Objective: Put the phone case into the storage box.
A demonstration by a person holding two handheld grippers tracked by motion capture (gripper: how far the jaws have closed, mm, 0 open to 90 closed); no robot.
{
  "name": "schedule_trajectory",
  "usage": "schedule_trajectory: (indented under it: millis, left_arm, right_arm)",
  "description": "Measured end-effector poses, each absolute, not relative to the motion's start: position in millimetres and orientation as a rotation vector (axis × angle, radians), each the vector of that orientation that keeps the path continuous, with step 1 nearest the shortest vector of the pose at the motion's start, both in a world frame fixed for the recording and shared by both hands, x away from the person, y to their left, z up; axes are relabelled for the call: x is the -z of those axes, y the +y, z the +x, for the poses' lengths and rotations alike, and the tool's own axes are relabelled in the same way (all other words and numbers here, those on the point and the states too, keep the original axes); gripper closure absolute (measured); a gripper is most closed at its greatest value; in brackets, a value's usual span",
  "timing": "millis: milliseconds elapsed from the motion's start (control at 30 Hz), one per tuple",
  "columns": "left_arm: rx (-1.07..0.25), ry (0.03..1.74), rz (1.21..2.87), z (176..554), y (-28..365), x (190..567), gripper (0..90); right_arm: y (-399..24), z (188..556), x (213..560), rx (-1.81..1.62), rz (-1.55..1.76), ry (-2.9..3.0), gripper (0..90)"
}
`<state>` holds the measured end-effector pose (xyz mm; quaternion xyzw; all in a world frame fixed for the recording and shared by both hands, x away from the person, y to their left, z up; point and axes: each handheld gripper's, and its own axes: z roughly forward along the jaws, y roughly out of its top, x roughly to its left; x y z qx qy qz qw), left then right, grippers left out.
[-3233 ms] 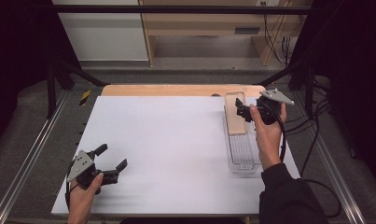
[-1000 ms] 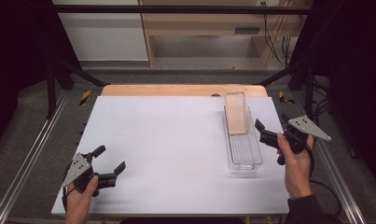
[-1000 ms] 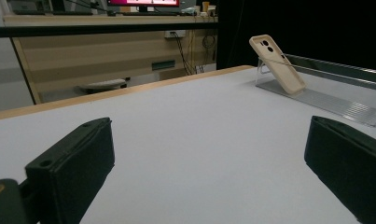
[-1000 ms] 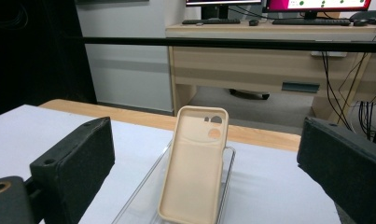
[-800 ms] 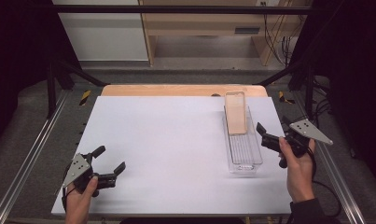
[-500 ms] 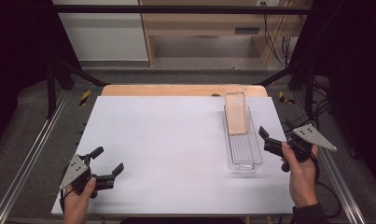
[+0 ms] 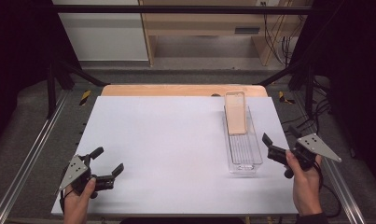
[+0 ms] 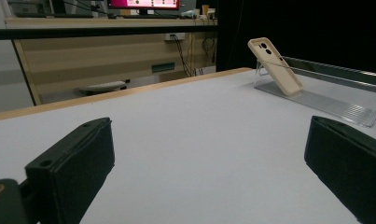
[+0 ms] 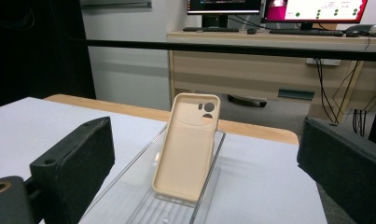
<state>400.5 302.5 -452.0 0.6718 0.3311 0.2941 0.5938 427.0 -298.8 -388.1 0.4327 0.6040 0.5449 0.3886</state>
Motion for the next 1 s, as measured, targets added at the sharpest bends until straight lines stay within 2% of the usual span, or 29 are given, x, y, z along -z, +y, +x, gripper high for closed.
schedule_trajectory:
  millis: [1000]
  left_arm:
    - [-0.696, 0.736, 1.566, 400, 302, 452, 1.0]
  right_arm:
    - [-305, 404, 412, -1.392, 1.038, 1.557, 3.8]
